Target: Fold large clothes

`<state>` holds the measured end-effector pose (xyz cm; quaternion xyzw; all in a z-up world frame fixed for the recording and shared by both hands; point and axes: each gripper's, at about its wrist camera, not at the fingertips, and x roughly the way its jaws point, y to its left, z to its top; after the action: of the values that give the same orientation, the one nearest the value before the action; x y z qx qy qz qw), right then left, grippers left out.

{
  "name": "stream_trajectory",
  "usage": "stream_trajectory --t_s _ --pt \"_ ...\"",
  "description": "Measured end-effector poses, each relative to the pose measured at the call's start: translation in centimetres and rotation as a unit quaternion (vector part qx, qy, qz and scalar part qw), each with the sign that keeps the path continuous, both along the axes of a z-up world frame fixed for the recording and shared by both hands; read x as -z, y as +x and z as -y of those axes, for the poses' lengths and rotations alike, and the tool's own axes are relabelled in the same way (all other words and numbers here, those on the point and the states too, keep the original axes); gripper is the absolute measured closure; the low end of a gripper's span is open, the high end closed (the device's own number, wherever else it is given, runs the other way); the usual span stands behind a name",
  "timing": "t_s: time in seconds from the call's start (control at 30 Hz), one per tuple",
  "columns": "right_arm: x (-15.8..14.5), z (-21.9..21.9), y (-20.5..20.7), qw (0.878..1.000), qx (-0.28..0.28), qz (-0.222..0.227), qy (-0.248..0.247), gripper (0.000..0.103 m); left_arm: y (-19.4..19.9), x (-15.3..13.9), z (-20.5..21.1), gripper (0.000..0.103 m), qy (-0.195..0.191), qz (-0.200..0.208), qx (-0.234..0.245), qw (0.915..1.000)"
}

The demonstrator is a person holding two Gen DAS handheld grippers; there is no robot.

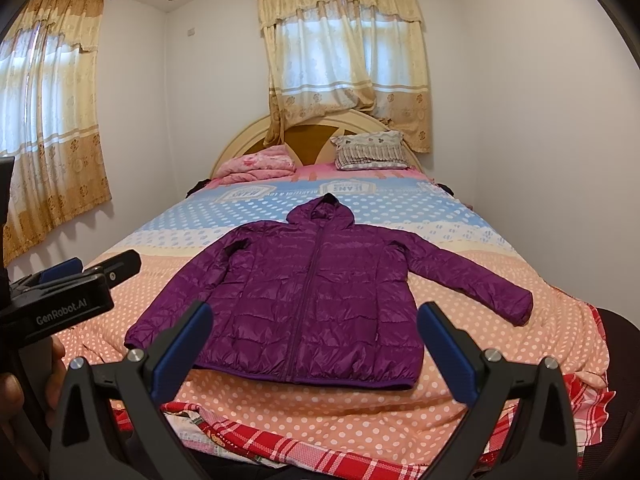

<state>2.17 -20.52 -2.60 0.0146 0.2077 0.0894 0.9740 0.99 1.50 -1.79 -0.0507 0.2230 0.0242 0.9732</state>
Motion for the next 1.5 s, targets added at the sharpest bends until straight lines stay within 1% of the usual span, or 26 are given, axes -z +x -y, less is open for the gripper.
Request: stream_trajectory --t_s 0.87,1.2,1.27,1.33,1.4,1.5 --pt "0.2 -0.2 0.2 1.000 0.001 -0.004 -0.001 0.000 0.0 0.0 -0.2 0.001 -0.002 -0.002 0.000 1.0000" --pt "0.6 -0.1 0.3 1.000 -0.002 -0.008 0.001 0.000 0.1 0.5 -0.2 0.001 -0.003 -0.007 0.000 1.0000" --pt "0.9 0.3 0.9 1.000 -0.010 -0.013 0.008 0.000 0.2 0.5 -0.3 0.001 -0.003 -0.007 0.001 1.0000" --pt "1.4 0.9 1.7 1.000 -0.006 -0.024 0.015 0.000 0.6 1.0 -0.5 0.001 0.002 -0.010 -0.001 0.9999" --pt "2.3 2.1 3.0 0.999 0.007 -0.034 0.024 0.000 1.4 1.7 -0.6 0.001 0.006 -0.013 -0.003 0.9999" --pt "4.2 4.8 5.8 0.997 0.043 -0.055 0.029 0.000 3.4 3.4 -0.6 0.001 0.024 -0.025 -0.003 0.9994"
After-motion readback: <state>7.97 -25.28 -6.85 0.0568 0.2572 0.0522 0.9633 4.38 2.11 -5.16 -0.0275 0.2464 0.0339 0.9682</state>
